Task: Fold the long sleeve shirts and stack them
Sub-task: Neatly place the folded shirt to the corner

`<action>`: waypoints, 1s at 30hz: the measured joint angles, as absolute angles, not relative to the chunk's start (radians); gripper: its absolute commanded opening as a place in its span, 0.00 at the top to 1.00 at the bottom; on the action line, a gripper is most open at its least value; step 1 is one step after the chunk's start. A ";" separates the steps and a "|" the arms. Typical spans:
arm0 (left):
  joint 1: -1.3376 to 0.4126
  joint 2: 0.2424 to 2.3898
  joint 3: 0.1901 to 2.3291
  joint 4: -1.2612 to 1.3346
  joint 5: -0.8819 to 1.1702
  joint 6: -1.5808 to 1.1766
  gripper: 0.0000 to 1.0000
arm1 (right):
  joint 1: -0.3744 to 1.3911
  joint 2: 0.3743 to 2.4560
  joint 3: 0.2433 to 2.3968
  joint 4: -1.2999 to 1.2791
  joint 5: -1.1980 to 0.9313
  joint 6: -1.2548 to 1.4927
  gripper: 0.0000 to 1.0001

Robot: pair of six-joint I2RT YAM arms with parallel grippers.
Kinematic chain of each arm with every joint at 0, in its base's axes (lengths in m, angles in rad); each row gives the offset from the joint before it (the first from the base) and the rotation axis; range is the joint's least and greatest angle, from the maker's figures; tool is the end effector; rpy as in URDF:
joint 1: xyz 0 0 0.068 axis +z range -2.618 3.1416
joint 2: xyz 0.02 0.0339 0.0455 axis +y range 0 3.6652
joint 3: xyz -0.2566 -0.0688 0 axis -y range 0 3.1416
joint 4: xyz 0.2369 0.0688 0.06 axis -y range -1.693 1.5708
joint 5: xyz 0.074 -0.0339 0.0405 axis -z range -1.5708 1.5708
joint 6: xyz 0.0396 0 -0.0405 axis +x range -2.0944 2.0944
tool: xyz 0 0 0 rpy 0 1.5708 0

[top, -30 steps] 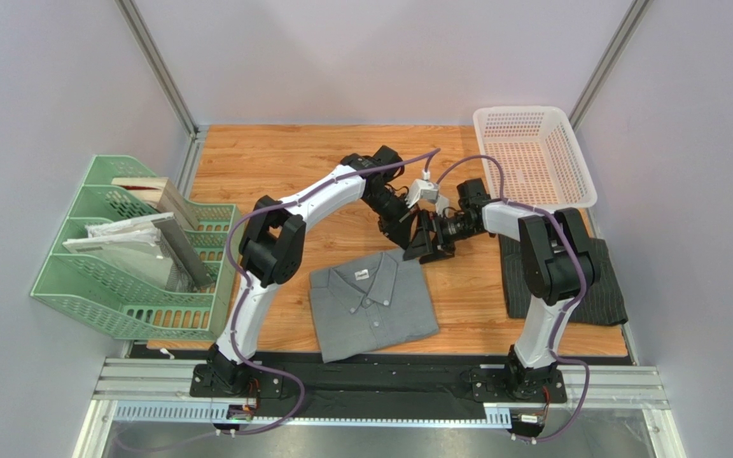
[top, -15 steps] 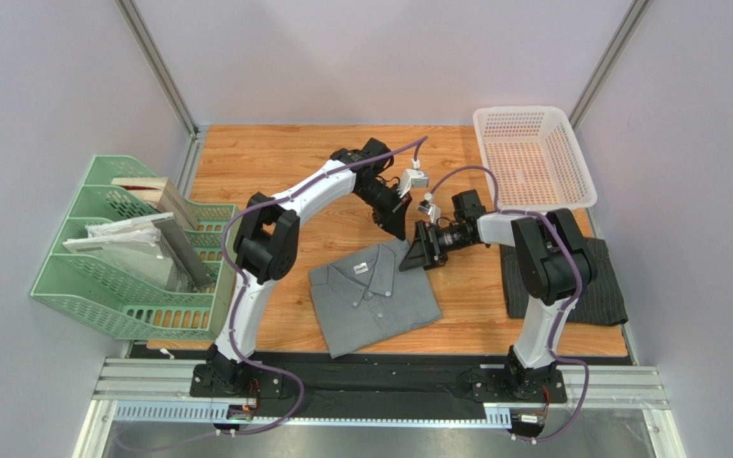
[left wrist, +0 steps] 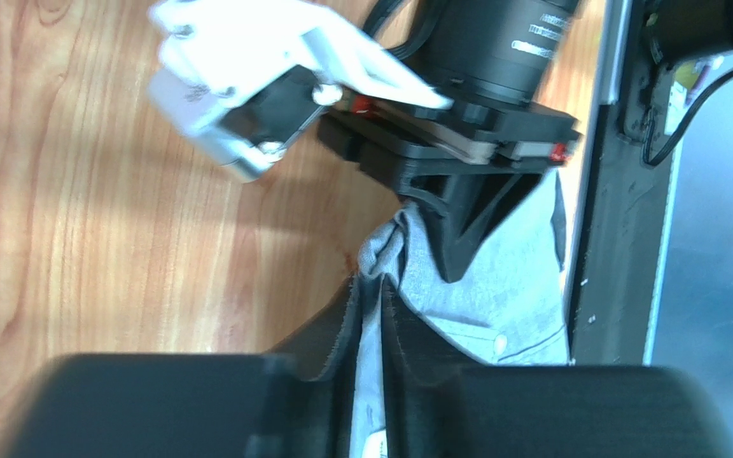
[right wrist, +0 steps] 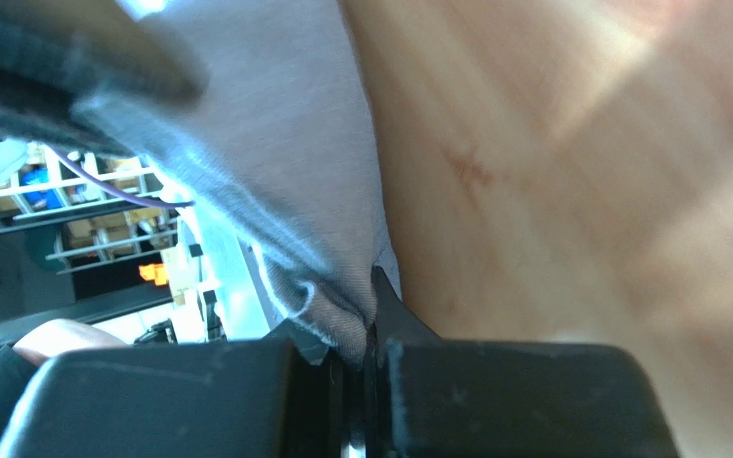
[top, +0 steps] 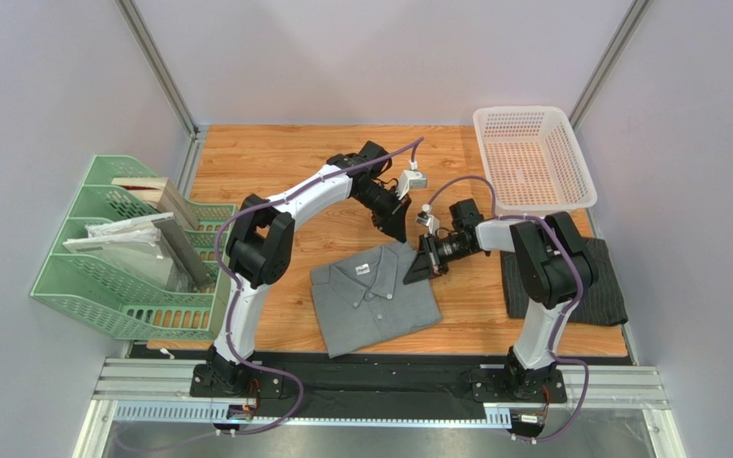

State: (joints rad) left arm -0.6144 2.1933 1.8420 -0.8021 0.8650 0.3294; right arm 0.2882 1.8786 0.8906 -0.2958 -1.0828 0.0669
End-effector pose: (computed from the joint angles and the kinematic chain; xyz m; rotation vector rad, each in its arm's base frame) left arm 0.3529 -0.2858 0.2057 1.3995 2.1865 -1.2584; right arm 0.2819 0.1201 0.1045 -0.5144 2.5730 1.6139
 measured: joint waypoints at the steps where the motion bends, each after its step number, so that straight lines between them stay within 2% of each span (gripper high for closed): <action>1: -0.615 2.188 1.839 -0.794 0.865 0.318 0.62 | 0.284 1.857 0.893 -0.334 -1.069 0.059 1.00; 2: -0.615 2.184 1.839 -0.791 0.864 0.314 0.57 | 0.282 1.840 0.899 -0.369 -1.058 0.042 1.00; 3: -0.615 2.177 1.839 -0.786 0.862 0.306 0.45 | 0.274 1.819 0.928 -0.462 -1.041 0.004 1.00; 5: -0.614 2.159 1.839 -0.785 0.852 0.297 0.40 | 0.248 1.803 0.998 -0.602 -1.010 -0.063 1.00; 6: -0.614 2.147 1.839 -0.786 0.846 0.294 0.26 | 0.226 1.802 1.041 -0.676 -0.993 -0.106 1.00; 10: -0.612 2.084 1.835 -0.797 0.808 0.300 0.23 | 0.122 1.796 1.135 -0.892 -0.905 -0.237 1.00; 17: -0.612 1.983 1.790 -0.823 0.735 0.332 0.21 | -0.045 1.744 1.161 -1.188 -0.723 -0.383 1.00; 19: -0.612 1.975 1.776 -0.831 0.716 0.343 0.15 | -0.079 1.727 1.179 -1.245 -0.679 -0.413 1.00; 20: -0.612 1.975 1.771 -0.835 0.704 0.346 0.01 | -0.097 1.721 1.191 -1.264 -0.663 -0.422 1.00; 30: -0.612 1.975 1.766 -0.857 0.632 0.355 0.01 | -0.309 1.717 1.441 -1.330 -0.527 -0.458 1.00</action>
